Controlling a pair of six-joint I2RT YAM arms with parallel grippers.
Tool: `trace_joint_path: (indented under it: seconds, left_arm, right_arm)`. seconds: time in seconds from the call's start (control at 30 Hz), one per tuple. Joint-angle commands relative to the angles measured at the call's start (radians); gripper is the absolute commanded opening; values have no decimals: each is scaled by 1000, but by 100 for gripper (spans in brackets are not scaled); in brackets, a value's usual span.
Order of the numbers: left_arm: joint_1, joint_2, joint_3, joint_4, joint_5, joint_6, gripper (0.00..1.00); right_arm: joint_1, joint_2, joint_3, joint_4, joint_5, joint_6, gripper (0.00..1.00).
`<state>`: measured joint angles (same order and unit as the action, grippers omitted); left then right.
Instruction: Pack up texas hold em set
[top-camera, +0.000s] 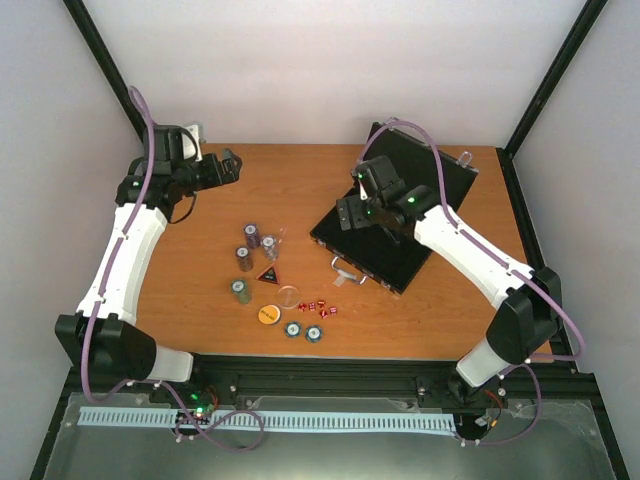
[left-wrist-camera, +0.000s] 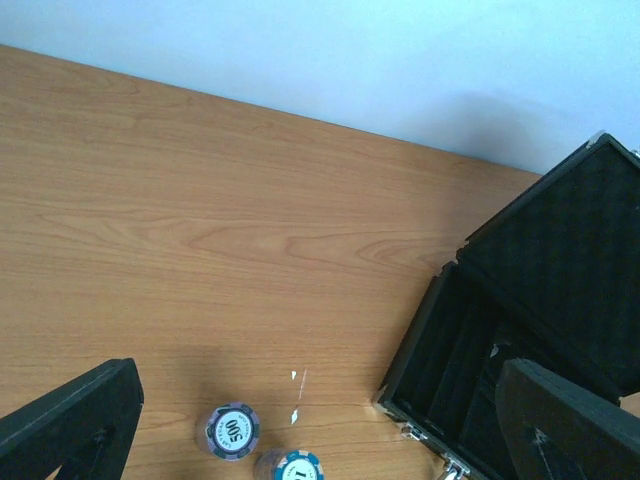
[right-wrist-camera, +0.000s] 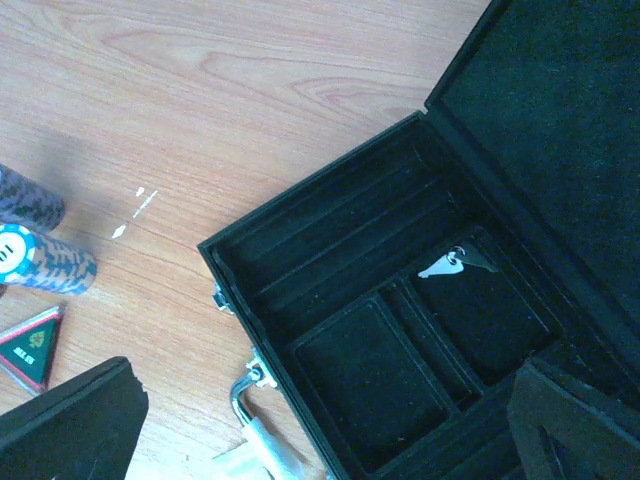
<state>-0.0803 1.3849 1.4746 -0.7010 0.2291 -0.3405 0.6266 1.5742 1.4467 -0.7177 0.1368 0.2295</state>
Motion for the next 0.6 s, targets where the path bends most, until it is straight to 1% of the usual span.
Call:
trace_joint_path:
  seconds: [0.0, 0.13, 0.2, 0.4, 0.5, 0.57]
  left_arm:
    - [4, -6, 30, -17, 30, -8, 100]
    - [2, 20, 35, -44, 88, -40, 100]
    - [3, 28, 35, -64, 93, -48, 100]
    - [3, 28, 24, -114, 53, 2, 100]
    - [4, 37, 37, -171, 17, 24, 100]
    - [3, 28, 25, -189, 15, 35, 100]
  right_arm:
    - [7, -48, -27, -12, 50, -36, 100]
    - [7, -65, -54, -47, 93, -67, 100]
    - [7, -75, -64, -62, 100, -78, 100]
    - [7, -113, -75, -48, 67, -73, 100]
    - [20, -81, -54, -54, 27, -48, 100]
    - [54, -51, -38, -66, 18, -39, 100]
